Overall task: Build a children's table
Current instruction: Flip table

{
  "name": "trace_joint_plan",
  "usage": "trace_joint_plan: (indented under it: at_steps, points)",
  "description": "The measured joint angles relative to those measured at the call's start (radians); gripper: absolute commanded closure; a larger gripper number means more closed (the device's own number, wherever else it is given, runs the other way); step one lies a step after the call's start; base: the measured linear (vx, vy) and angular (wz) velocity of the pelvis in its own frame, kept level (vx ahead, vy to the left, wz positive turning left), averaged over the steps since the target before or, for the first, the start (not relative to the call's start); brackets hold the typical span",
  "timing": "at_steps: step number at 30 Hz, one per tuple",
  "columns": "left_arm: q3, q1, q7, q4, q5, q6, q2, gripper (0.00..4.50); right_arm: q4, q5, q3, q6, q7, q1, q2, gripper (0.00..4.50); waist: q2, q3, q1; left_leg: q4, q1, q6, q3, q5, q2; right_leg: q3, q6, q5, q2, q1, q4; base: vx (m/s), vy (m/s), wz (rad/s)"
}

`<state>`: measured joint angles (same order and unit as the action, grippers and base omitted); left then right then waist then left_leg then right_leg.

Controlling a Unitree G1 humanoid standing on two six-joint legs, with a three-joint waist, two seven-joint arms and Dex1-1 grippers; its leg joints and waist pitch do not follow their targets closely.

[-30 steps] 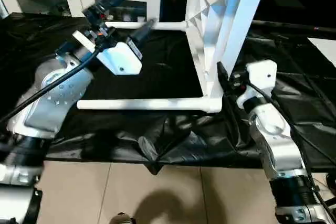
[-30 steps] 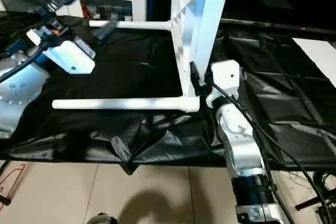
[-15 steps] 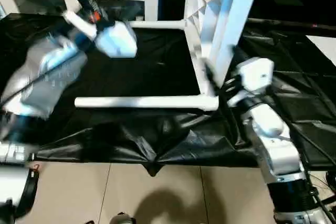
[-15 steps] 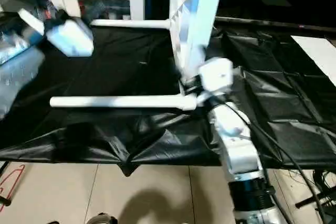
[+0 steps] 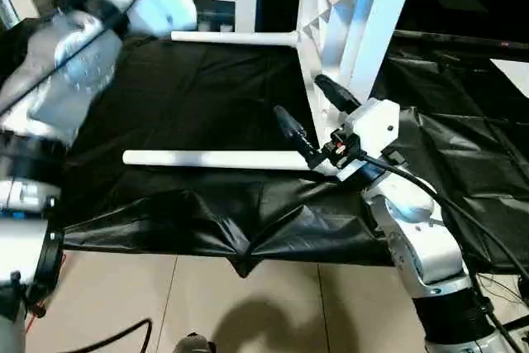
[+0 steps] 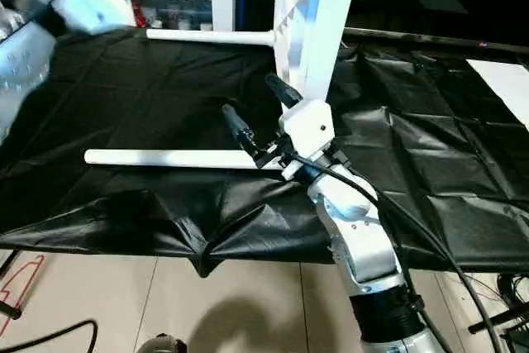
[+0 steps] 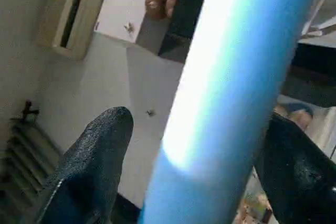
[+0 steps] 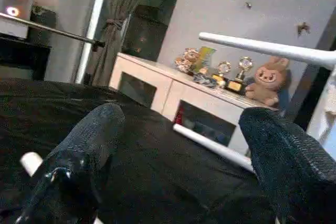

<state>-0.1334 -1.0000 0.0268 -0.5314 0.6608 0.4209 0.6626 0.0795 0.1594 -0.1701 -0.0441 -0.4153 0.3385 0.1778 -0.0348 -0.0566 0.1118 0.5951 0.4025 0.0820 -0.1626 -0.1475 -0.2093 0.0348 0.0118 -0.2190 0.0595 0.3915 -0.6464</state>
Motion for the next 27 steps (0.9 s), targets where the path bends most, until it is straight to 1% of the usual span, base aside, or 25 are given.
trace_joint_plan:
  at_steps: [2, 4, 7, 10, 12, 14, 17, 19, 20, 21, 22, 24, 27]
  points:
    - [-0.001, 0.0, 0.0, -0.011, -0.001, 0.004, -0.001, 1.01, 0.0, 0.001, -0.002, 0.002, -0.005, 0.0, 0.0, 0.52, 0.0, 0.0, 0.001, 0.0, 0.0, 0.0, 0.0, 0.0, 0.0, 0.0, 0.0, 0.0, 0.0, 0.0, 0.0, 0.0, 0.0, 0.0]
    - [-0.001, 0.0, 0.0, -0.026, -0.001, 0.012, -0.001, 1.37, 0.002, 0.007, -0.005, 0.012, -0.01, 0.0, -0.001, 0.52, 0.0, 0.0, 0.001, 0.0, 0.0, 0.0, 0.0, 0.0, 0.0, 0.0, 0.0, 0.0, 0.0, 0.0, 0.0, 0.0, 0.0, 0.0]
    - [-0.001, -0.006, 0.0, -0.042, -0.01, 0.024, -0.001, 1.46, 0.003, 0.01, -0.011, 0.015, -0.02, 0.0, -0.007, 0.52, 0.0, 0.0, 0.003, 0.0, 0.0, 0.0, 0.0, 0.0, 0.0, 0.001, 0.0, 0.0, 0.0, 0.0, 0.0, 0.0, 0.0, 0.0]
    - [-0.002, -0.022, -0.001, -0.054, -0.017, 0.038, 0.0, 1.83, 0.005, 0.019, -0.016, 0.015, -0.03, 0.0, -0.013, 0.52, 0.0, 0.0, 0.005, 0.0, 0.0, 0.0, 0.001, 0.0, 0.0, 0.001, 0.0, 0.0, 0.0, 0.0, 0.0, 0.0, 0.0, 0.0]
    - [-0.005, -0.022, -0.004, -0.057, -0.017, 0.04, 0.0, 1.91, 0.006, 0.023, -0.016, 0.015, -0.031, 0.0, -0.015, 0.52, 0.0, 0.0, 0.004, 0.0, 0.0, 0.0, 0.001, 0.0, 0.0, 0.001, 0.0, 0.0, 0.0, 0.0, 0.0, 0.0, 0.0, 0.0]
    - [-0.007, -0.022, -0.013, -0.064, -0.018, 0.04, 0.003, 2.15, 0.006, 0.023, -0.016, 0.015, -0.032, 0.0, -0.015, 0.52, 0.0, 0.0, 0.005, 0.0, 0.0, 0.0, 0.001, 0.0, 0.0, 0.001, 0.0, 0.0, 0.0, 0.0, 0.0, 0.0, 0.0, 0.0]
    - [-0.005, -0.025, -0.074, -0.064, -0.041, 0.032, 0.004, 2.26, 0.006, 0.023, -0.016, 0.016, -0.035, 0.0, -0.016, 0.52, 0.0, 0.0, 0.01, 0.0, 0.0, 0.0, 0.001, 0.0, 0.0, 0.001, 0.0, 0.0, 0.0, 0.0, 0.0, 0.0, 0.0, 0.0]
    - [0.003, -0.03, -0.162, -0.054, -0.088, -0.011, -0.002, 2.35, 0.006, 0.023, -0.016, 0.016, -0.041, 0.0, -0.017, 0.52, 0.002, 0.001, 0.016, 0.0, 0.0, 0.0, 0.001, 0.0, 0.0, 0.001, 0.0, 0.0, 0.001, -0.001, 0.0, 0.0, 0.0, 0.0]
    - [0.005, -0.033, -0.188, -0.051, -0.1, -0.026, -0.004, 2.38, 0.006, 0.023, -0.016, 0.016, -0.042, 0.0, -0.018, 0.52, 0.003, 0.001, 0.019, 0.0, 0.0, 0.0, 0.001, 0.0, 0.0, 0.001, 0.0, 0.0, 0.001, -0.001, -0.001, 0.0, 0.0, 0.0]
    - [0.013, -0.032, -0.25, -0.033, -0.139, -0.073, -0.012, 2.39, 0.006, 0.023, -0.016, 0.016, -0.043, 0.0, -0.017, 0.52, 0.006, 0.001, 0.023, 0.0, -0.001, 0.0, 0.001, 0.0, 0.001, 0.001, 0.0, 0.0, 0.001, -0.001, -0.001, 0.0, 0.0, 0.0]
    - [0.02, -0.032, -0.289, -0.021, -0.159, -0.107, -0.016, 2.39, 0.006, 0.023, -0.016, 0.016, -0.044, 0.0, -0.017, 0.52, 0.009, 0.001, 0.026, 0.0, -0.001, 0.0, 0.0, 0.0, 0.001, 0.001, 0.0, 0.0, 0.001, -0.001, -0.001, 0.0, 0.0, 0.0]
    - [0.04, -0.025, -0.39, 0.031, -0.21, -0.225, -0.034, 2.4, 0.006, 0.023, -0.016, 0.016, -0.051, 0.0, -0.014, 0.52, 0.022, 0.003, 0.037, 0.0, -0.001, 0.0, -0.001, 0.0, 0.001, 0.001, 0.0, 0.0, 0.003, -0.001, -0.001, 0.0, 0.0, 0.0]
    - [0.045, -0.024, -0.439, 0.066, -0.239, -0.301, -0.055, 2.4, 0.005, 0.022, -0.016, 0.016, -0.055, 0.0, -0.003, 0.52, 0.034, 0.005, 0.046, -0.004, -0.001, 0.0, -0.008, 0.0, 0.003, 0.002, 0.0, 0.0, 0.01, -0.001, -0.001, 0.0, 0.0, 0.0]
